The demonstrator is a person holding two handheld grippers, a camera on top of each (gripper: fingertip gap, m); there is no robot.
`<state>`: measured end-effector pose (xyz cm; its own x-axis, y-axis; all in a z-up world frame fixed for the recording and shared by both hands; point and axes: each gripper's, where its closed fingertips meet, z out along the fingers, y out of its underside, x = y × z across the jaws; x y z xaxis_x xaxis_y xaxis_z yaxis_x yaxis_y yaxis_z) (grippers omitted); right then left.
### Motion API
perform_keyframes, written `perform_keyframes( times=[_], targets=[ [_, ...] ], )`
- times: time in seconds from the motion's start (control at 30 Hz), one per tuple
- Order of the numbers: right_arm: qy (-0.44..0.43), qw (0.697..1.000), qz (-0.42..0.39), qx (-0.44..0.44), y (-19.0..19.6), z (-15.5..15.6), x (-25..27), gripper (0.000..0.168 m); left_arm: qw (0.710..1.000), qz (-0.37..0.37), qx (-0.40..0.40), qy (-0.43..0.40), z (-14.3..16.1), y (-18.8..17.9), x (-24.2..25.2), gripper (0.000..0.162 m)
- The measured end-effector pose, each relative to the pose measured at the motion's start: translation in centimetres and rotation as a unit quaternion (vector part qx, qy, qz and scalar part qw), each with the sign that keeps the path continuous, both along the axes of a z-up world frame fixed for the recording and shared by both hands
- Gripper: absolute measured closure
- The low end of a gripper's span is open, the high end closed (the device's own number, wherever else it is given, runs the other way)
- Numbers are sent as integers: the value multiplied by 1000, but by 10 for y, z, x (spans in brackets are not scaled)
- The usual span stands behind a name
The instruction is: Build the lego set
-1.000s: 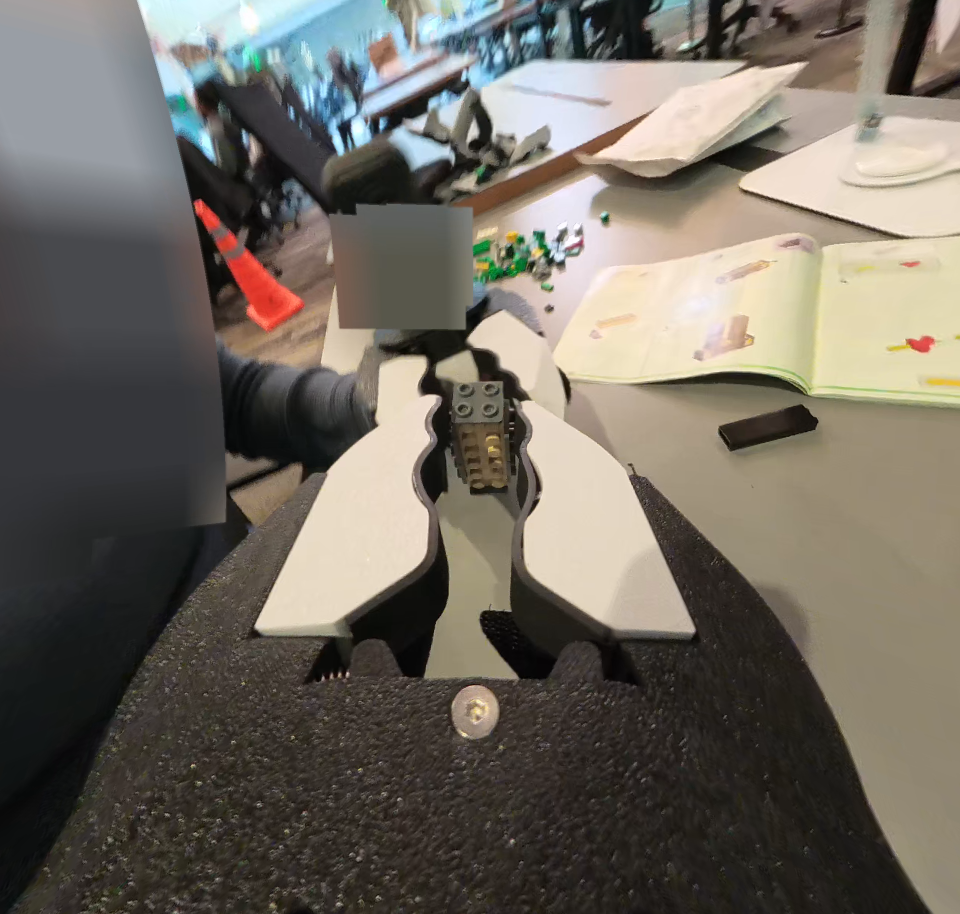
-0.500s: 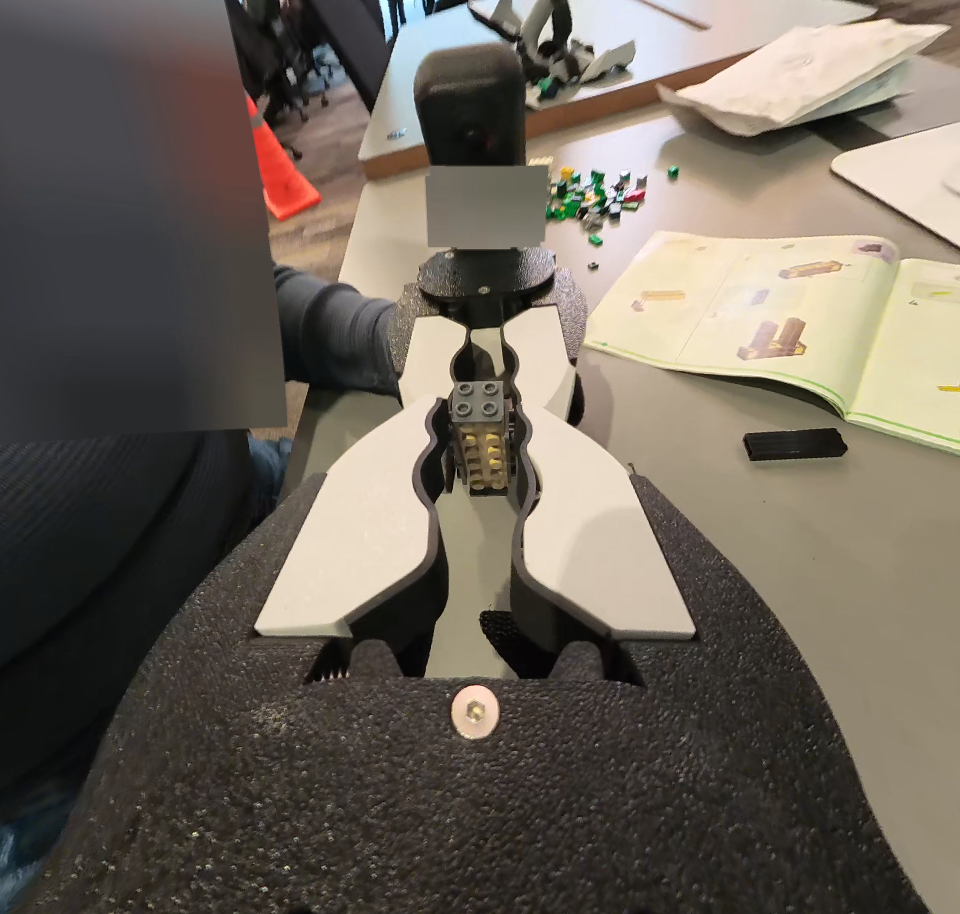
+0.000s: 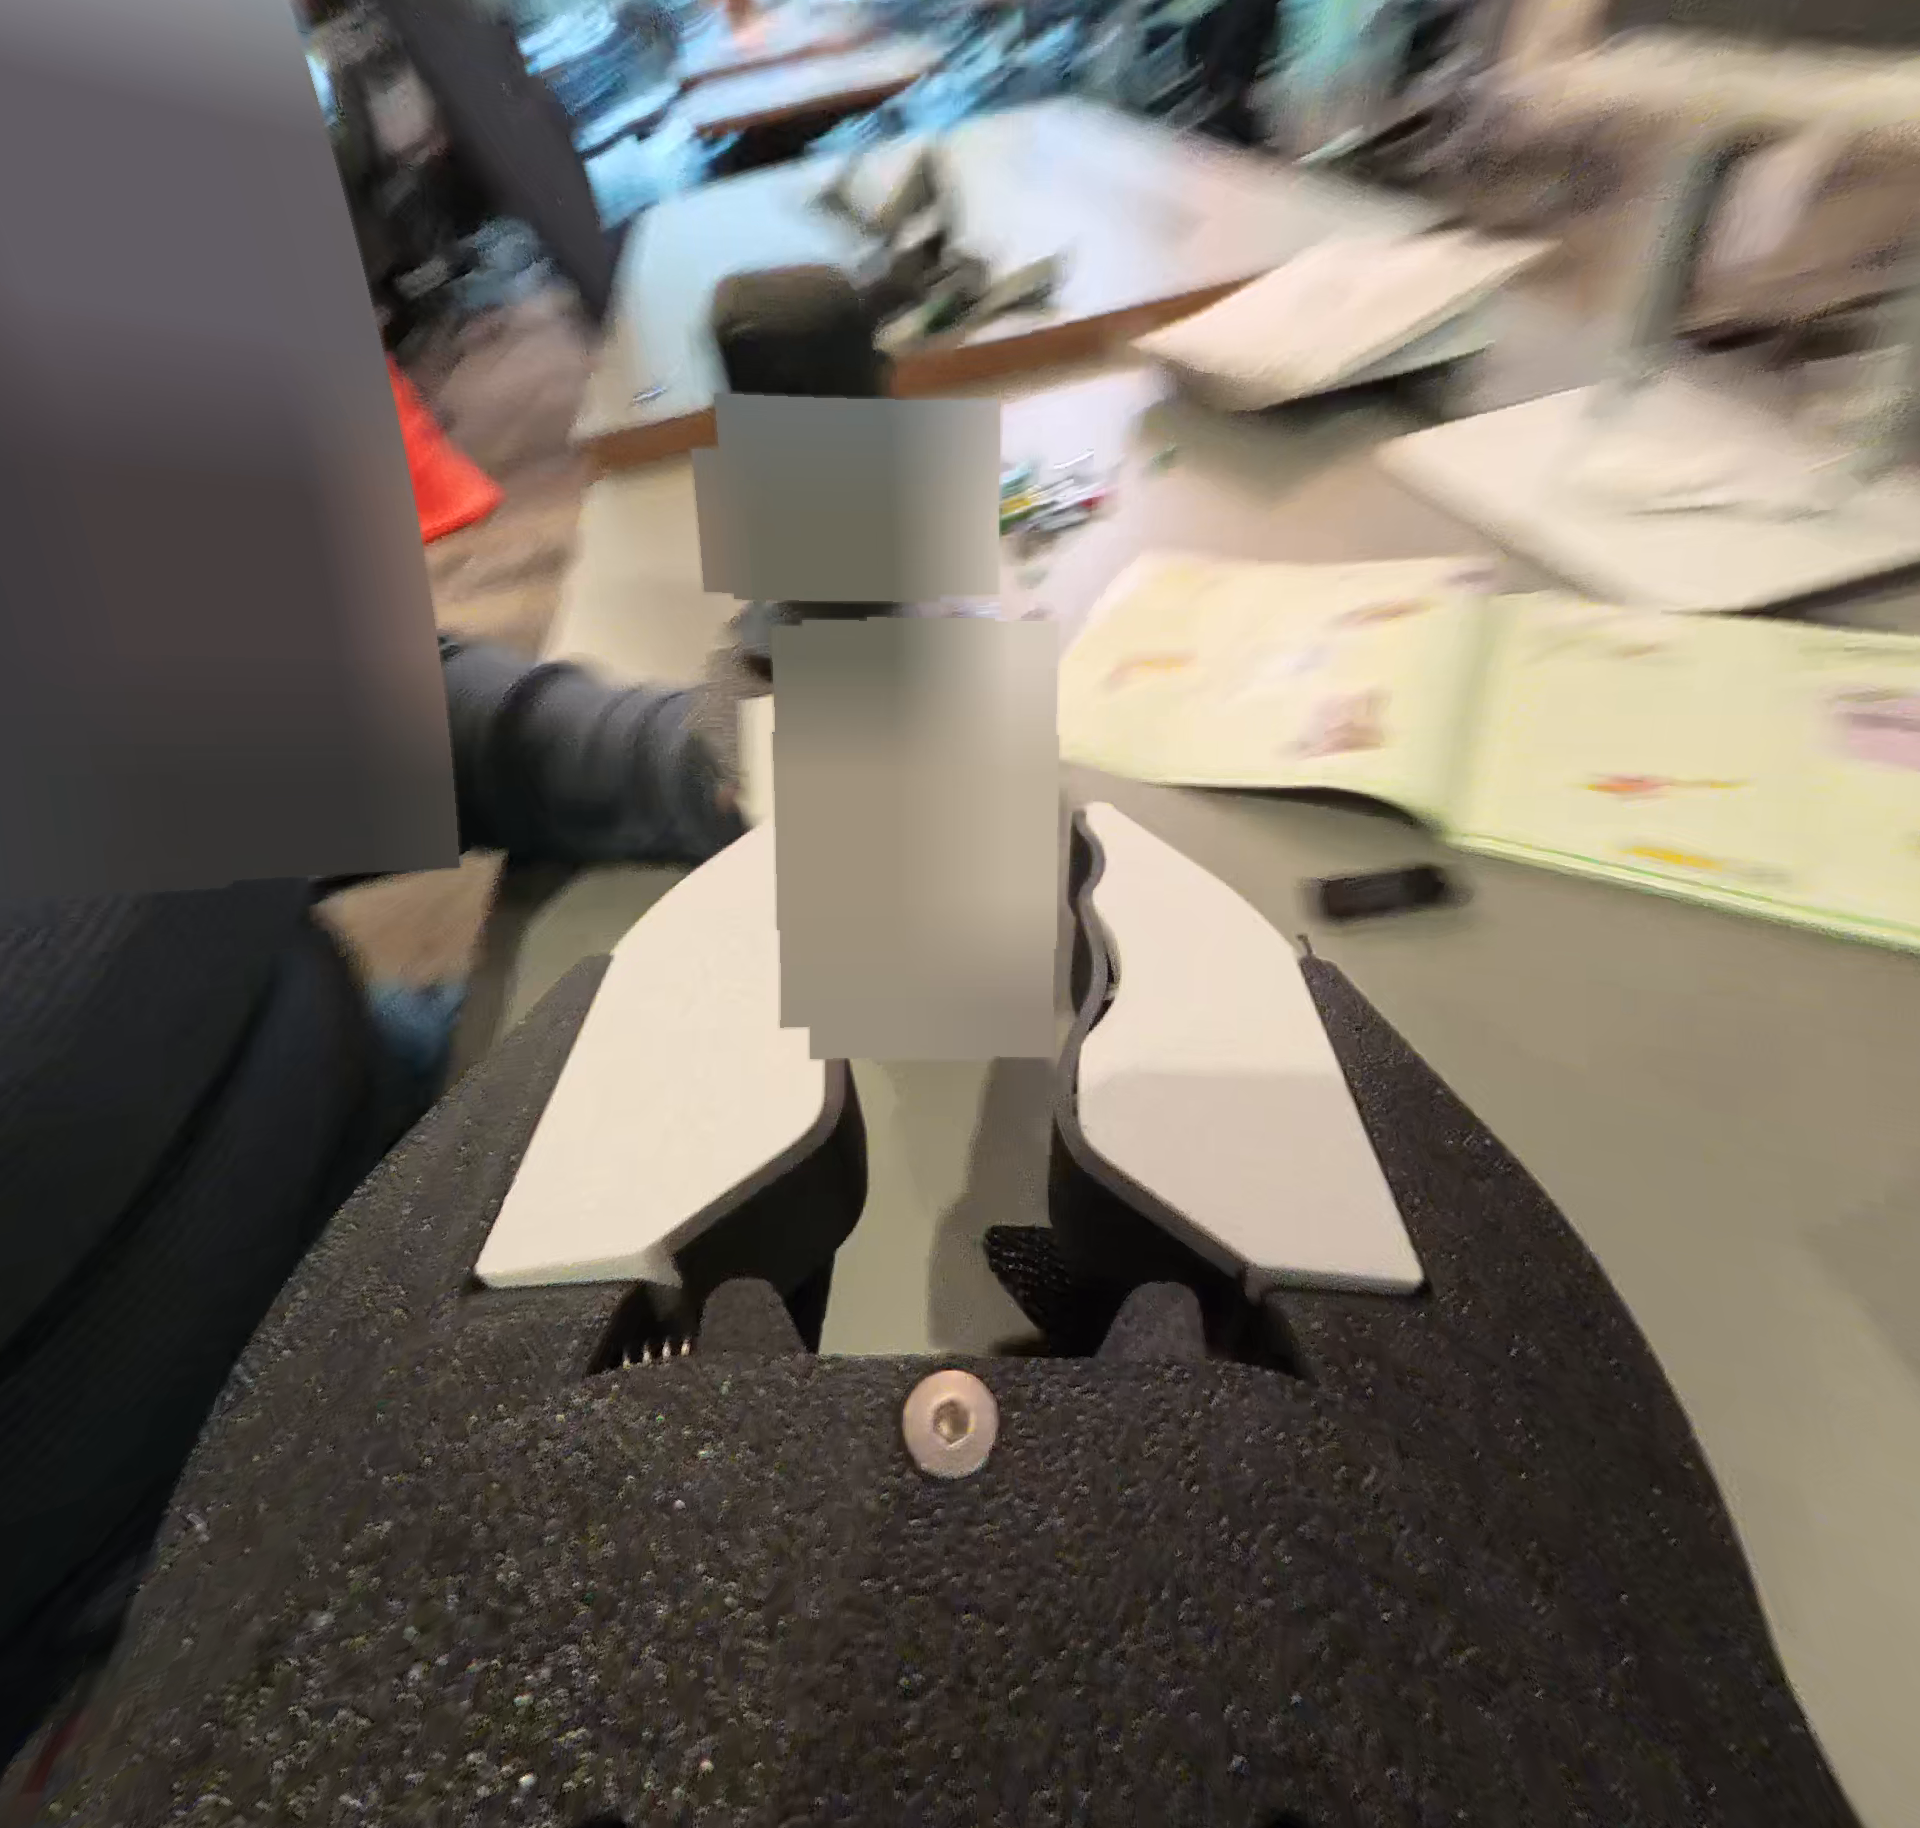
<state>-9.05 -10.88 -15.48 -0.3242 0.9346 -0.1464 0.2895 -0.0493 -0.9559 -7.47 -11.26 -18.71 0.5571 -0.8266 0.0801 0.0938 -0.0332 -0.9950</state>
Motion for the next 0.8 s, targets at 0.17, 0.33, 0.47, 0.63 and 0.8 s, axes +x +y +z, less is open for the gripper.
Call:
perform_keyframes(
  times=[0.17, 0.33, 0.47, 0.63, 0.8],
  targets=[
    [8, 994, -107, 27, 31, -14, 20, 129, 996, -34, 34, -78, 19, -9, -9, 137],
    [-10, 986, -154, 64, 40, -51, 40, 130, 977, -121, 37, -170, 31, -23, -15, 137],
    [-45, 983, -154, 87, 39, -81, 46, 132, 961, -175, 33, -211, 35, -26, -19, 137],
    [-127, 977, -125, 115, 39, -110, 54, 136, 958, -186, 35, -214, 33, -17, -23, 137],
    [-233, 953, -187, 48, 44, -129, 64, 138, 978, -105, 74, -165, 27, 5, -28, 137]
  ],
)
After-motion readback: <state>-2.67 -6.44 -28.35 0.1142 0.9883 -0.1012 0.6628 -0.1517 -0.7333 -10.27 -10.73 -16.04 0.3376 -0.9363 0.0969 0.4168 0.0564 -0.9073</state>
